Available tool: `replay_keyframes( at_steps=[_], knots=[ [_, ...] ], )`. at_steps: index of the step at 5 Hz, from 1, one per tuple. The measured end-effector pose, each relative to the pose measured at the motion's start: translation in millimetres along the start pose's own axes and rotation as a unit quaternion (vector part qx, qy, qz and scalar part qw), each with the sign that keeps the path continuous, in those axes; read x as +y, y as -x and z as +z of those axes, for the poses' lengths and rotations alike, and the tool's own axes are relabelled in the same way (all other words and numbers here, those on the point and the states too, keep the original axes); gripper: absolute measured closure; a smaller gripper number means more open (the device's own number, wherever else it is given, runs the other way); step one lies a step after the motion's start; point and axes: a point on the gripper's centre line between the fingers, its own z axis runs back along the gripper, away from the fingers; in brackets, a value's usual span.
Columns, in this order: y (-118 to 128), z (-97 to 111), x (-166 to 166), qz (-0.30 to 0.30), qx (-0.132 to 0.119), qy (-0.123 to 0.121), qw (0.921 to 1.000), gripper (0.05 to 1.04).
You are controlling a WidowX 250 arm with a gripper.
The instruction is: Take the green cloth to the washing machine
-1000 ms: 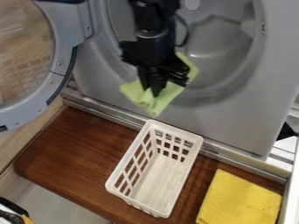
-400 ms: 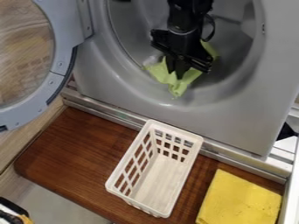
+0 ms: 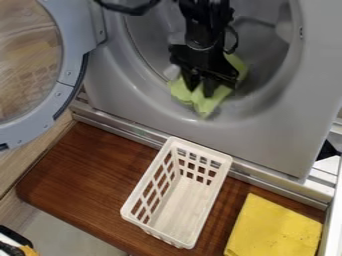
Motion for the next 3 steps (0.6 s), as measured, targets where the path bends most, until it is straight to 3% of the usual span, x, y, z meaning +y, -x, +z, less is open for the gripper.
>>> replay_keyframes(
  at_steps=[1, 2, 3],
  knots=[
    [2.1, -0.6, 1.4, 0.004, 0.002, 0.006, 1.0000, 0.201],
    [-4.9, 12.1, 4.6, 0.015, -0.018, 0.018, 0.9996, 0.077],
    [-4.9, 30.3, 2.8, 0.012, -0.027, 0.029, 0.9991, 0.081]
  ],
)
